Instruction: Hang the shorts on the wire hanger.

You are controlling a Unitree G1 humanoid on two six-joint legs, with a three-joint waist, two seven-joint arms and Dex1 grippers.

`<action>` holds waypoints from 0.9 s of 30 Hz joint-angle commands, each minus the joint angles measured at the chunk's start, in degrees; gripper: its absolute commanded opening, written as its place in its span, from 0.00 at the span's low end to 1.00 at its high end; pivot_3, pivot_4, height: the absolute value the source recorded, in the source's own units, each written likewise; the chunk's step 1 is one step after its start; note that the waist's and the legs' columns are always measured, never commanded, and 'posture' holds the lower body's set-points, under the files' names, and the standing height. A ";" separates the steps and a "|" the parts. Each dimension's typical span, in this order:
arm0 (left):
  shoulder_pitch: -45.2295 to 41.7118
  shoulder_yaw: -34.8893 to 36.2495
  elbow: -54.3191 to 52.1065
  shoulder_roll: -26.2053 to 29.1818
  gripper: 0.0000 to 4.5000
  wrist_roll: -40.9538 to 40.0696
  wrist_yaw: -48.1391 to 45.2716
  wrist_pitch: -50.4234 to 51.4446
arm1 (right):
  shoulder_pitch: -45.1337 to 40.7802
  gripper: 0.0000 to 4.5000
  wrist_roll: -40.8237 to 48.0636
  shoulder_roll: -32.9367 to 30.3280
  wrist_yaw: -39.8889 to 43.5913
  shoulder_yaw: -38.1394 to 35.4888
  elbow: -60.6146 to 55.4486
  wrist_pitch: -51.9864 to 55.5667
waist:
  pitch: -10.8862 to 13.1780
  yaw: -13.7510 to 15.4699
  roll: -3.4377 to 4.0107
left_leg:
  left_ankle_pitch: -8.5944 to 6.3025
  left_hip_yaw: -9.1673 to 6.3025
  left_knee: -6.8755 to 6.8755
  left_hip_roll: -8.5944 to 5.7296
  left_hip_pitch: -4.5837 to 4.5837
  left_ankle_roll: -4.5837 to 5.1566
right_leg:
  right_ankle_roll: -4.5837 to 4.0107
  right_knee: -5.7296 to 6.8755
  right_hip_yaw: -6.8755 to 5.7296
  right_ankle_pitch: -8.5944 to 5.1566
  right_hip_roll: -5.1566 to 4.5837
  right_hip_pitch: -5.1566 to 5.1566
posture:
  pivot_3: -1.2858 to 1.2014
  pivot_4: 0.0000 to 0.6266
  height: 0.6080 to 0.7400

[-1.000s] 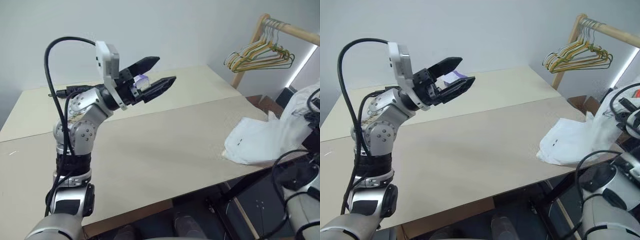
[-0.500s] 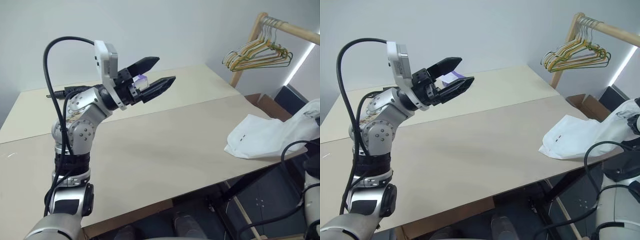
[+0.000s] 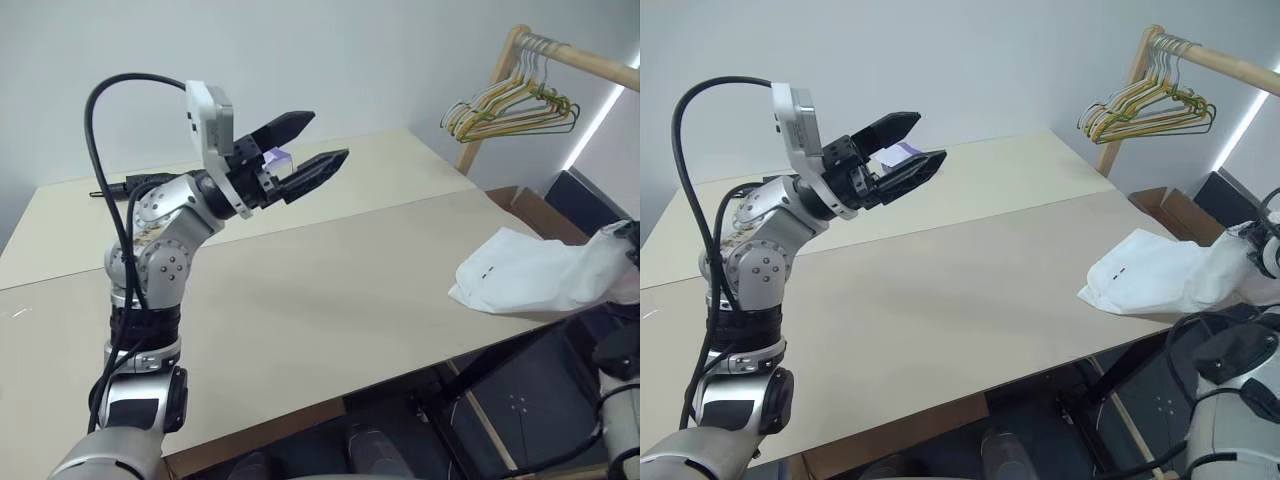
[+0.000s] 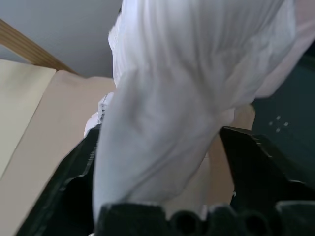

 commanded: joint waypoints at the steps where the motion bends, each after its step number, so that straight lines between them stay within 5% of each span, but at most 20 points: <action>1: -0.37 0.11 -1.47 0.23 1.00 0.42 0.29 -0.96 | 1.13 1.00 0.85 1.94 -2.03 1.55 -10.21 -1.24 | 0.00 -0.14 0.00 | 0.00 -0.01 0.00 0.00 0.00 0.00 | 0.02 0.01 0.01 0.01 0.00 0.00 | 0.44 0.00 1.00; 8: 1.52 -0.10 -2.46 -0.79 1.00 1.70 -0.17 -5.08 | 8.31 1.00 -1.53 9.07 -5.02 8.22 -29.41 -12.05 | -0.01 -0.45 0.02 | 0.00 -0.08 -0.01 0.01 0.01 0.00 | 0.07 0.06 0.13 0.04 0.01 -0.07 | 0.44 0.00 1.00; 16: 4.02 0.18 -3.87 -0.24 1.00 3.02 -0.01 -8.18 | 25.83 1.00 -7.45 11.18 -0.06 17.26 -37.76 -42.69 | 0.01 -0.28 -0.02 | -0.01 -0.07 -0.01 0.00 0.02 0.02 | 0.15 -0.02 0.19 0.07 0.00 -0.03 | 0.45 0.00 1.00; 19: 6.53 0.28 -4.50 0.82 1.00 4.80 0.41 -9.41 | 29.44 1.00 -3.59 12.09 10.09 21.84 -40.08 -54.87 | 0.01 -0.60 -0.02 | -0.02 -0.06 -0.02 0.01 0.12 0.02 | 0.16 -0.01 0.26 0.08 0.02 0.00 | 0.45 0.00 1.00; 27: 19.18 -0.10 -9.37 11.42 1.00 8.65 -3.96 -7.97 | 27.33 1.00 12.58 8.92 44.95 40.68 -43.09 -49.68 | 0.27 -1.23 -0.44 | -0.05 -0.07 -0.59 0.00 1.33 0.00 | -0.22 -0.16 0.71 -0.13 0.16 0.84 | 0.49 0.00 1.00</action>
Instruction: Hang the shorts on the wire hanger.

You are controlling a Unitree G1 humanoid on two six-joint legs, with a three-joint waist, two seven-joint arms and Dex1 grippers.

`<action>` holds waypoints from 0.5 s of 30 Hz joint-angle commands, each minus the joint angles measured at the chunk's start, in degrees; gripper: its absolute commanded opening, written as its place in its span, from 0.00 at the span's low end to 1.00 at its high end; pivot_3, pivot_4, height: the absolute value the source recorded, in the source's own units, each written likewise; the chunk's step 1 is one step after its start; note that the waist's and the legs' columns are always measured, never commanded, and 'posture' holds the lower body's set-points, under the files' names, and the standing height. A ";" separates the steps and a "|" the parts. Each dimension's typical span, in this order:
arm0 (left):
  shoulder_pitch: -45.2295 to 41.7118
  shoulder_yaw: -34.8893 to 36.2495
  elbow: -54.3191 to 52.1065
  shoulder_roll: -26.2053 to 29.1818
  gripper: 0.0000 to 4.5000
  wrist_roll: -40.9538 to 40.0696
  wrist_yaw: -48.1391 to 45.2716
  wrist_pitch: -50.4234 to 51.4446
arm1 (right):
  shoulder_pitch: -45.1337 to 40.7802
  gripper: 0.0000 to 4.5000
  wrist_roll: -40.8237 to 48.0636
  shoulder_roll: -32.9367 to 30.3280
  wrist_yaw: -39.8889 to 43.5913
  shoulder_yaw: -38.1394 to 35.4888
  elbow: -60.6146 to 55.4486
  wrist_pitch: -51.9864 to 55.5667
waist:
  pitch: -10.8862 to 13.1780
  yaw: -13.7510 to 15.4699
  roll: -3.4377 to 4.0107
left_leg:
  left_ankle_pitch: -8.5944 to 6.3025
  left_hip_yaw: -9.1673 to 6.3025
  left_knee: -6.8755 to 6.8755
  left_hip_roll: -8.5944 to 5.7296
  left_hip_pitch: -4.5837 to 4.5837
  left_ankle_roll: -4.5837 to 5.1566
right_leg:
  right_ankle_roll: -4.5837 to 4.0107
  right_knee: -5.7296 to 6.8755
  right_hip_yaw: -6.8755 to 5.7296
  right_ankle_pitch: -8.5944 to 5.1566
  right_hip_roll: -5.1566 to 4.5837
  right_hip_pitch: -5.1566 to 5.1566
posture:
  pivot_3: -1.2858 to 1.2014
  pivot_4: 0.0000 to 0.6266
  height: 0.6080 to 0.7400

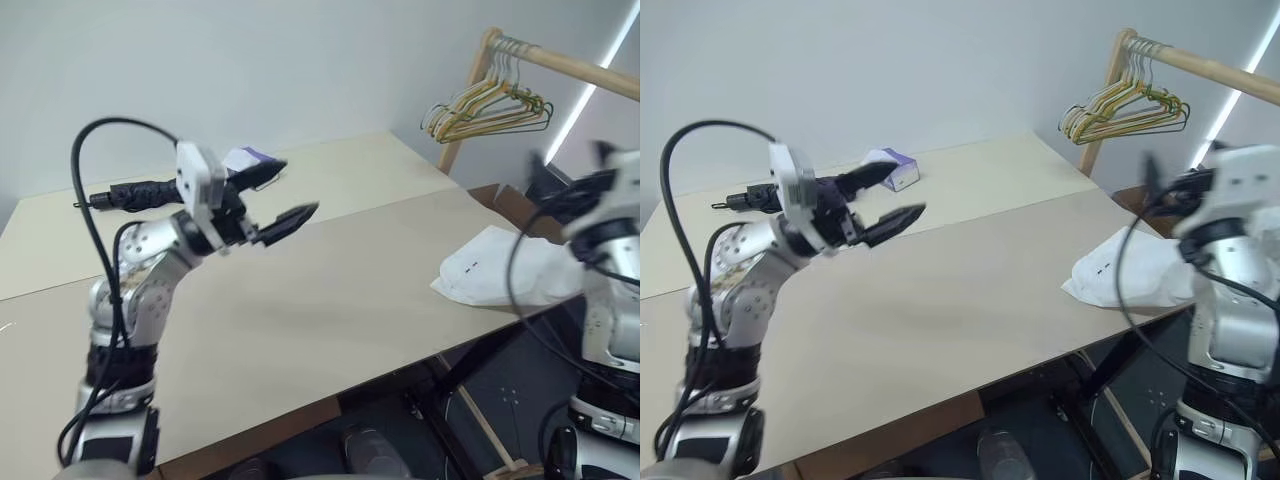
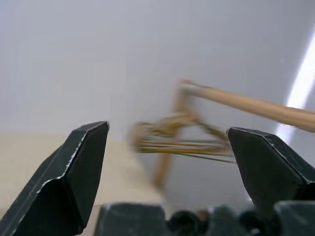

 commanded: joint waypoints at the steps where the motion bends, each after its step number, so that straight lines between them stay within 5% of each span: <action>1: 3.66 1.07 -4.32 3.08 1.00 1.96 -0.53 -0.95 | -3.69 1.00 5.36 -2.70 14.22 7.47 -1.52 2.38 | 0.08 0.90 -0.13 | 0.01 0.00 -0.02 0.03 -0.04 0.01 | 0.00 0.00 0.01 0.01 -0.01 -0.08 | 0.50 0.00 1.00; 6: 13.75 4.11 -11.10 7.59 1.00 2.78 -0.13 0.15 | -10.45 1.00 5.91 -2.06 27.21 16.28 7.07 2.53 | 0.16 4.54 -0.25 | 0.01 -0.01 -0.27 0.08 -0.26 0.02 | 0.19 -0.36 -0.07 0.19 -0.04 -0.27 | 0.54 0.00 1.00; 15: 22.26 7.38 -16.54 8.83 1.00 2.99 2.39 -0.38 | -13.00 1.00 4.16 -0.36 32.86 19.55 11.32 0.33 | 0.19 13.78 -0.34 | 0.01 0.41 -0.34 0.10 -1.08 0.01 | -0.20 -0.43 -0.40 0.42 -0.15 -1.15 | 0.55 0.00 1.00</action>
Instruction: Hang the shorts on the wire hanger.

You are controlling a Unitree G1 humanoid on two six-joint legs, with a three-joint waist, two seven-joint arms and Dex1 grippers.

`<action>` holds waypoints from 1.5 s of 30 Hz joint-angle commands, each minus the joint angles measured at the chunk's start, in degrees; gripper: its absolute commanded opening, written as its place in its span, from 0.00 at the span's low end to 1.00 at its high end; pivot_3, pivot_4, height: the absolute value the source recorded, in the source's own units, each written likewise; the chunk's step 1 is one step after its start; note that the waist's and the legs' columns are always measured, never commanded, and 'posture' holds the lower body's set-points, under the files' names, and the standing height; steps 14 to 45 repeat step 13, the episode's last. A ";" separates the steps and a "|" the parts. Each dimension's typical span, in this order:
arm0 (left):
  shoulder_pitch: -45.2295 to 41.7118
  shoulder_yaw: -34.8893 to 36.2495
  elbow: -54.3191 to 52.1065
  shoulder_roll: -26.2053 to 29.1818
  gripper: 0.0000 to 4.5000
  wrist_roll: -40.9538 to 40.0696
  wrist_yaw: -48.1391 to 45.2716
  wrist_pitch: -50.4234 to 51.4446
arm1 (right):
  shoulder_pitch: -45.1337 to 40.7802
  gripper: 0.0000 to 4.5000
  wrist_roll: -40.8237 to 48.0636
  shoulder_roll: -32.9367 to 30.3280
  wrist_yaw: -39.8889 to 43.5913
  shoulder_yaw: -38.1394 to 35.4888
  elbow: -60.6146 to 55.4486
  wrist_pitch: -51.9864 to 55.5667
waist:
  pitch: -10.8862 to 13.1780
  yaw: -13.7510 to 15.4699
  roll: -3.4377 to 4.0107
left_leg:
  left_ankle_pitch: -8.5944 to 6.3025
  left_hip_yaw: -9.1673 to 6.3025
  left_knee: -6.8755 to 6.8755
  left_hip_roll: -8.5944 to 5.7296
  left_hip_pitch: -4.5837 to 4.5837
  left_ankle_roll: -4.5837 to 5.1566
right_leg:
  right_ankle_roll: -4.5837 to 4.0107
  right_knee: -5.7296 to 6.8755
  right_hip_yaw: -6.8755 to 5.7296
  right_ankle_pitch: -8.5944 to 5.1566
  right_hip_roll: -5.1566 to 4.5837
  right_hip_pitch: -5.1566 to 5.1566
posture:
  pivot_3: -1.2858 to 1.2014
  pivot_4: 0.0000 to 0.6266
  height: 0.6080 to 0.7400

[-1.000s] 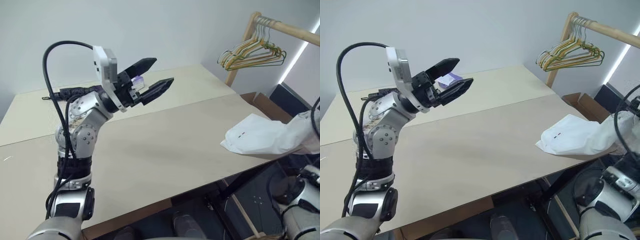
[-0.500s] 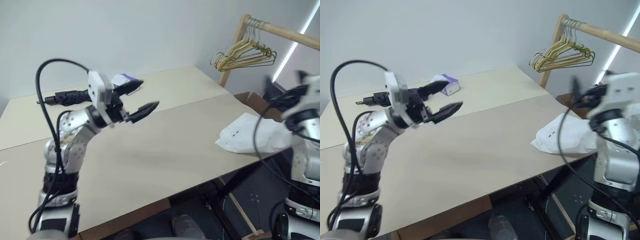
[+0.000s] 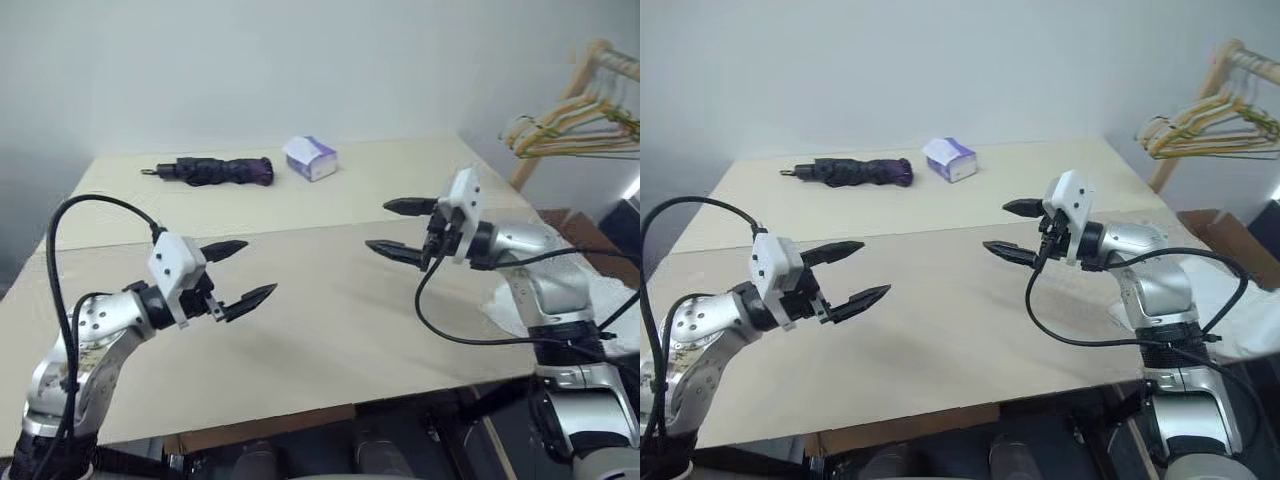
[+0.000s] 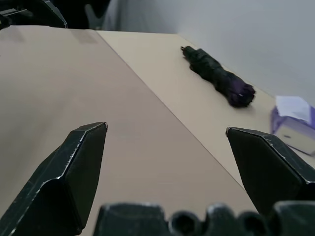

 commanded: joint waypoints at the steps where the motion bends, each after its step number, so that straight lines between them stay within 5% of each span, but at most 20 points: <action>1: -0.13 1.90 -2.38 0.63 1.00 -0.23 0.82 -0.47 | -0.18 1.00 -0.33 -0.16 0.77 -0.84 -1.46 -1.65 | 0.00 1.52 0.00 | 0.00 0.07 0.00 0.00 -0.06 0.00 | -0.14 -0.01 -0.03 0.09 0.01 -0.08 | 0.55 0.00 1.00; 45: -3.28 0.84 0.93 0.64 1.00 -0.19 -1.21 -0.75 | 3.12 1.00 -1.34 -0.51 -0.30 -1.78 -5.33 -1.92 | -0.01 3.10 -0.02 | 0.02 0.15 0.02 0.01 -0.31 0.00 | -0.35 -0.02 -0.22 0.07 0.08 -0.28 | 0.54 0.00 1.00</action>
